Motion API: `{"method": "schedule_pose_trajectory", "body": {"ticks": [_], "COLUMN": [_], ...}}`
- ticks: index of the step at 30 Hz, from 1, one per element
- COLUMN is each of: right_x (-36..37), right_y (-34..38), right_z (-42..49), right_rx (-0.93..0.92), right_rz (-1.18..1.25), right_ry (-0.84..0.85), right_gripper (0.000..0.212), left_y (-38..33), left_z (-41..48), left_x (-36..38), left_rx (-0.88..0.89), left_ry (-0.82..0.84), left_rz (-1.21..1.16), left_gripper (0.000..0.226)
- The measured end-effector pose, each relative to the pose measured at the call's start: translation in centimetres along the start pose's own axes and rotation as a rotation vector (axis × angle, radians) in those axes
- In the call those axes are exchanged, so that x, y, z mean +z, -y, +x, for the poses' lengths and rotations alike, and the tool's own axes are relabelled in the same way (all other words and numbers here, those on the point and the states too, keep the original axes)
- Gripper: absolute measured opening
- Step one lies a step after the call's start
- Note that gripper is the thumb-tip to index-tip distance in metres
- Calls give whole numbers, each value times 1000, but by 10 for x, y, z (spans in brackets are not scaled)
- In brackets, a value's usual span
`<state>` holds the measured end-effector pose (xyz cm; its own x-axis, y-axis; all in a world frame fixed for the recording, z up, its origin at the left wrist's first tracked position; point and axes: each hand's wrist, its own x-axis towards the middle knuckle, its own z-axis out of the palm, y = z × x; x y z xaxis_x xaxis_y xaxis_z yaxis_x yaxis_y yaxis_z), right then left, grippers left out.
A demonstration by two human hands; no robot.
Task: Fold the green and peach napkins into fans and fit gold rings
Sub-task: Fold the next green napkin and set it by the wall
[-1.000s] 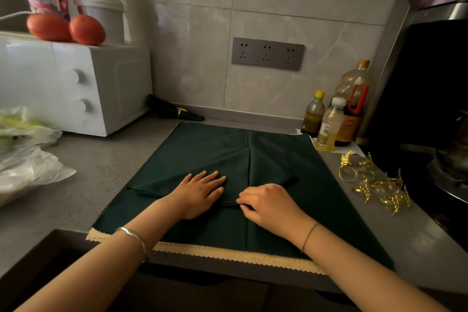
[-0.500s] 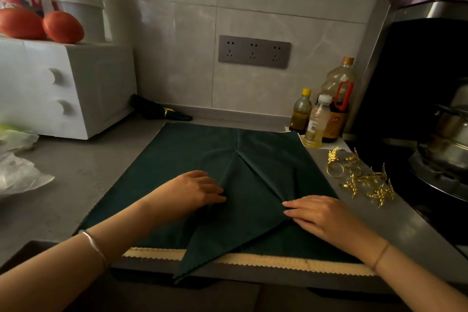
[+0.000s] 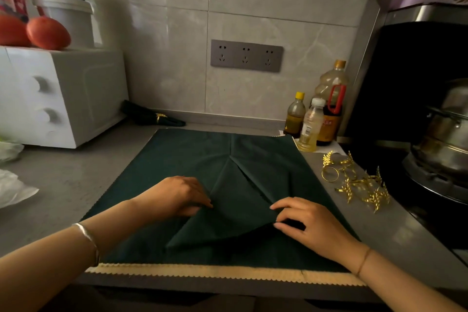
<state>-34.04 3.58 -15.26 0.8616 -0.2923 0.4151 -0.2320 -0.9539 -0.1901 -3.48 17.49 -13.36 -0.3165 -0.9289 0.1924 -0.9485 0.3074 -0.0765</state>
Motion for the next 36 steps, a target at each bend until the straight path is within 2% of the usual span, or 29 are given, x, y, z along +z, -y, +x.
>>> {"method": "schedule_pose_trajectory", "body": {"ticks": [2,3,5,6,9,12,16,19,24,27,32,36], "right_x": [1,2,3,3,6,8,16,21,9,1,-4,8], "right_y": [-1,-1,-2,-2,-10,-29,-66,-81,-75,-58,-40,-42], "right_z": [3,5,9,10,18,43,79,91,76,54,45,59], "right_rx": [92,130,182,204,260,318,520,610,624,594,601,590], "right_rz": [42,45,44,46,105,184,189,234,306,403,410,363], "right_ry": [-7,-12,-26,-29,-42,-162,-85,-45,-96,-33,11,-105], "right_gripper": [27,22,16,15,14,24,35,32,15,14,19,29], "left_y": [2,0,-5,-8,-8,0,-3,-6,-3,0,-5,-33], "left_z": [3,5,13,18,32,45,56,62,71,81,87,72], "left_x": [2,-1,-3,-4,0,2,2,3,2,3,14,15], "left_rx": [-196,-284,-334,-357,-531,-672,-731,-756,-827,-811,-837,-809], "left_ry": [-7,-2,-42,-39,-24,54,110,92,-25,-72,-77,-126], "left_rz": [-161,-229,-327,-386,-487,-581,-591,-534,-529,-534,-473,-356], "left_gripper": [24,30,63,63,33,25,22,18,16,13,21,52]}}
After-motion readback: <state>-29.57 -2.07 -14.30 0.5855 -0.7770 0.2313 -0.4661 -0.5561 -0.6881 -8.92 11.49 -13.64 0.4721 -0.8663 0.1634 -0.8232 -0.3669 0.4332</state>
